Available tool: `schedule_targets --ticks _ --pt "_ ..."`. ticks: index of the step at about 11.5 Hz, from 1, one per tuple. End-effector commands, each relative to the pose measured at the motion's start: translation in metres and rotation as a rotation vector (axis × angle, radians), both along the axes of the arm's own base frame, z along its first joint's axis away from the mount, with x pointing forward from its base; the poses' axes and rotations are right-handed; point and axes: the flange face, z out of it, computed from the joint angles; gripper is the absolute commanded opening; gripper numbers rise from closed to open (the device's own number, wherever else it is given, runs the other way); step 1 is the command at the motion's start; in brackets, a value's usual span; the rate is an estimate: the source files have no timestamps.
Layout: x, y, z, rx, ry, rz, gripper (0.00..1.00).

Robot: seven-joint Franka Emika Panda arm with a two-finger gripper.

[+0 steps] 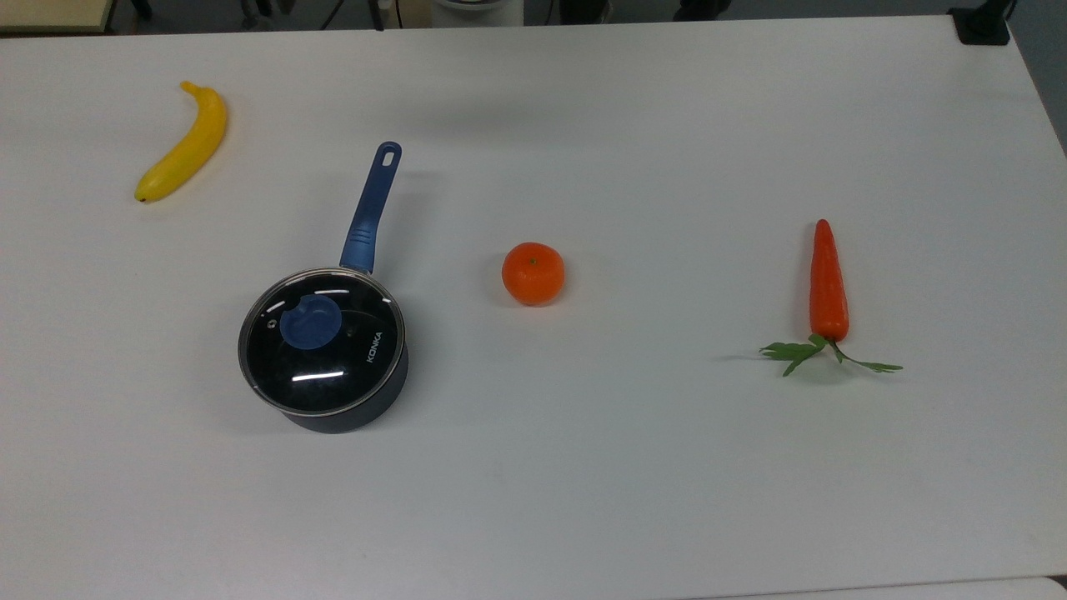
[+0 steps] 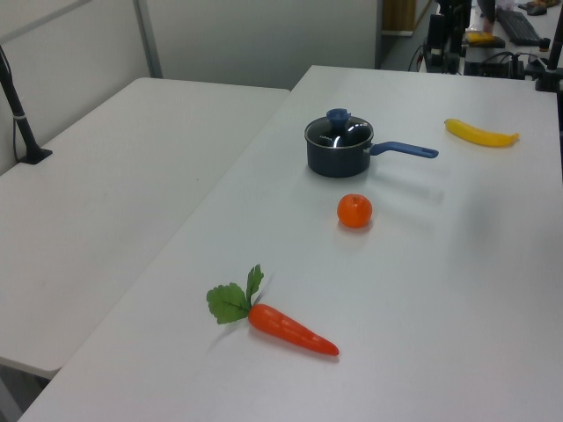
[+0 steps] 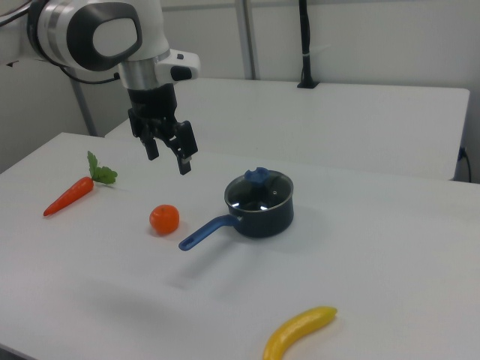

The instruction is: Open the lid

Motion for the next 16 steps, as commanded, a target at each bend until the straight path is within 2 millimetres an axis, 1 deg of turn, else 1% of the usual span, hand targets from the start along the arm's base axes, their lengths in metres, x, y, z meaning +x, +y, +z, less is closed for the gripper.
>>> schedule_targets --ticks 1,6,10,11,13,14,16 --pt "-0.009 0.0 0.006 0.016 0.014 0.017 1.0" --pt "-0.009 -0.001 0.006 0.016 0.014 0.014 1.0" --pt "-0.003 0.002 0.003 0.016 0.002 0.006 1.0" --pt "0.001 0.001 0.009 0.013 -0.014 0.004 1.0" --pt "0.013 -0.008 0.008 0.009 -0.039 -0.027 1.0" --pt "0.022 -0.013 0.005 0.004 -0.076 -0.083 1.0" --pt "0.048 -0.027 -0.002 0.001 -0.172 -0.248 1.0"
